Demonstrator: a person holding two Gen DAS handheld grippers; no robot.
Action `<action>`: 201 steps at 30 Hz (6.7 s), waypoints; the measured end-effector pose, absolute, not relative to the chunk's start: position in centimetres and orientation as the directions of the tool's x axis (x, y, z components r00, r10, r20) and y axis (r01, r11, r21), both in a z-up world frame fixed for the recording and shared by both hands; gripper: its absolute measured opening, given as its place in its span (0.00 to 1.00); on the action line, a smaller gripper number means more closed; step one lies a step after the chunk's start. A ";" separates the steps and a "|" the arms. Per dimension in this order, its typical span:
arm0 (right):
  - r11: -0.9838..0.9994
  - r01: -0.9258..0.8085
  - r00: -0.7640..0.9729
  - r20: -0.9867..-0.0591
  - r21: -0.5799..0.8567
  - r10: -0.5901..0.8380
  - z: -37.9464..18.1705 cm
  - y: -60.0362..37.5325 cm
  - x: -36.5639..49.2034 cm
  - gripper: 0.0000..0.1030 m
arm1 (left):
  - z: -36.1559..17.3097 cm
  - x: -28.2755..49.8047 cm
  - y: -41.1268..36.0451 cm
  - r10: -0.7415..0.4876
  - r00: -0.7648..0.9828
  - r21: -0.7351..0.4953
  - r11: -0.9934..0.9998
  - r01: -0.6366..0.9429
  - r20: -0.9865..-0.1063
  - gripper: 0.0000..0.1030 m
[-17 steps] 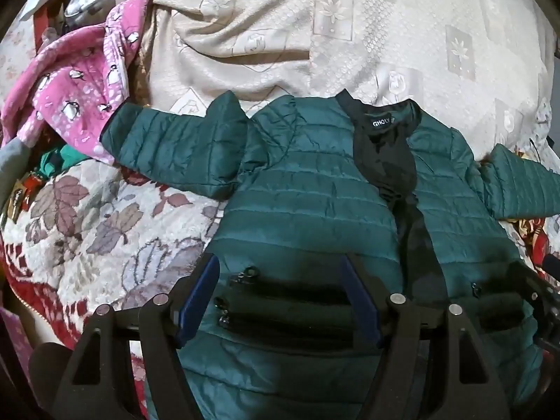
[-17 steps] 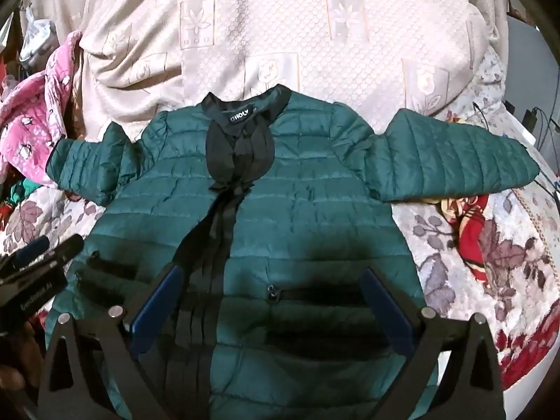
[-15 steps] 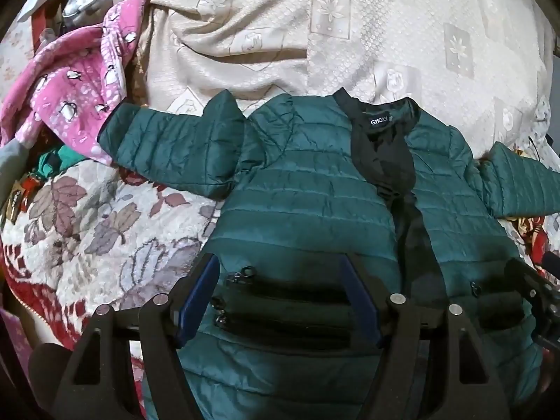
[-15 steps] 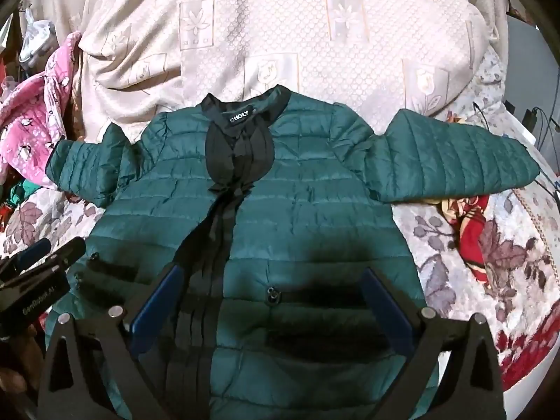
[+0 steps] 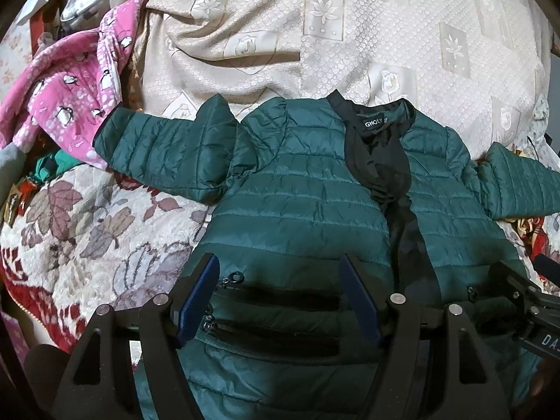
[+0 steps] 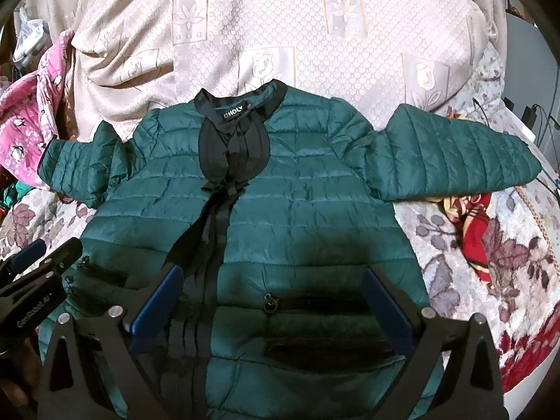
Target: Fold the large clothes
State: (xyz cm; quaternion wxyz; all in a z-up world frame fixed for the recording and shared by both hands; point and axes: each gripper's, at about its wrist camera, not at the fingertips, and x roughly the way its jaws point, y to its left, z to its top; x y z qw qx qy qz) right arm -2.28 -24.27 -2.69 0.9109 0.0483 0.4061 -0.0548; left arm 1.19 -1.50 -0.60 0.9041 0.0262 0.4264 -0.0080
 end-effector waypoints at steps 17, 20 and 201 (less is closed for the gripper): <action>0.989 0.139 0.648 -0.760 0.057 -0.047 -3.5 -24.1 -1.3 1.00 | -1.0 0.4 -2.3 -0.063 0.709 -0.029 0.998 0.060 -0.703 0.32; 0.987 0.145 0.630 -0.775 0.065 -0.041 -3.6 -24.1 -1.0 1.00 | -1.4 0.7 -2.5 -0.054 0.700 -0.017 0.998 0.059 -0.712 0.32; 0.984 0.177 0.548 -0.834 0.034 -0.070 -7.2 -28.0 11.8 1.00 | 3.4 14.8 -3.8 -0.155 0.719 -0.045 0.984 0.171 -0.678 0.00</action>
